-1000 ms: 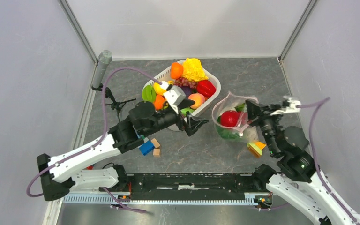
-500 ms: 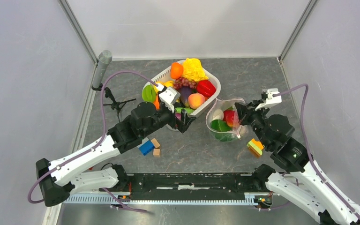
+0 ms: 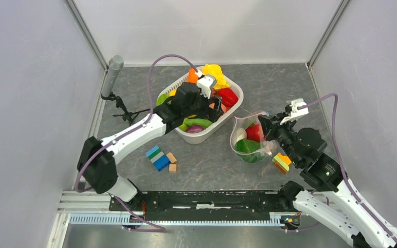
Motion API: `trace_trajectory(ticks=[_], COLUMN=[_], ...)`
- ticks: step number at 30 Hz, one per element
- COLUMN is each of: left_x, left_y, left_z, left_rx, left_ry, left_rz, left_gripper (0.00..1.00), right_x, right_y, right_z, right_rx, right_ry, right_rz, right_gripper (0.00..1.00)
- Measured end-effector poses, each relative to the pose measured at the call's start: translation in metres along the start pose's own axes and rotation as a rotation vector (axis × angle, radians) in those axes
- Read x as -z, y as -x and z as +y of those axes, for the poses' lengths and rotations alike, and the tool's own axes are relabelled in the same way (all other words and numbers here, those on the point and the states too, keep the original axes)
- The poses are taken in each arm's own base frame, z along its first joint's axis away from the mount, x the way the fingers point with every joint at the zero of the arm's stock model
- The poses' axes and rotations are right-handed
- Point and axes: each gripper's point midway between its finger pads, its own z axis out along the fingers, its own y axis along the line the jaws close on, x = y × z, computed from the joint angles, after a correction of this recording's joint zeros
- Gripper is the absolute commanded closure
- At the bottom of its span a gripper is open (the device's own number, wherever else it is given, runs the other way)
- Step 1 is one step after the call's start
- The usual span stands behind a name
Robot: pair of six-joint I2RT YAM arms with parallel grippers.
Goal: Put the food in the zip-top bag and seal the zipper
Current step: Adjust the zipper food storage bag at the center of the board.
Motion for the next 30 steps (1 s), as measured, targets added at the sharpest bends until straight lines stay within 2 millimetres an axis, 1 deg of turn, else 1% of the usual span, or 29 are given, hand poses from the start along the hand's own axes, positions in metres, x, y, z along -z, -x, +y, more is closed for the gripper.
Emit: trace_trajectory(ticks=[3, 10, 14, 16, 20, 26, 28, 30], left_x=[-0.019, -0.039, -0.047, -0.052, -0.059, -0.062, -0.064, -0.071], left_y=[-0.009, -0.033, -0.04, -0.041, -0.036, -0.031, -0.031, -0.029], left_z=[0.001, 0.004, 0.009, 0.011, 0.014, 0.021, 0.023, 0.024], left_rx=[0.005, 0.011, 0.011, 0.015, 0.017, 0.039, 0.04, 0.039], left_ry=[-0.013, -0.012, 0.005, 0.01, 0.014, 0.044, 0.054, 0.059], left_rz=[0.039, 0.105, 0.119, 0.117, 0.088, 0.067, 0.066, 0.066], left_gripper=[0.0, 0.01, 0.03, 0.05, 0.04, 0.02, 0.05, 0.07], right_x=[0.004, 0.012, 0.009, 0.008, 0.005, 0.003, 0.002, 0.001], right_y=[-0.001, 0.0, -0.009, -0.015, -0.022, -0.029, -0.031, -0.032], right_z=[-0.001, -0.002, 0.002, 0.005, 0.01, 0.016, 0.018, 0.019], right_rx=[0.01, 0.002, -0.006, -0.01, -0.023, -0.037, -0.042, -0.042], right_ry=[0.003, 0.016, 0.041, 0.054, 0.083, 0.115, 0.121, 0.127], right_rz=[0.003, -0.013, 0.003, 0.014, 0.025, 0.038, 0.04, 0.044], right_gripper=[0.94, 0.94, 0.94, 0.94, 0.94, 0.93, 0.93, 0.93])
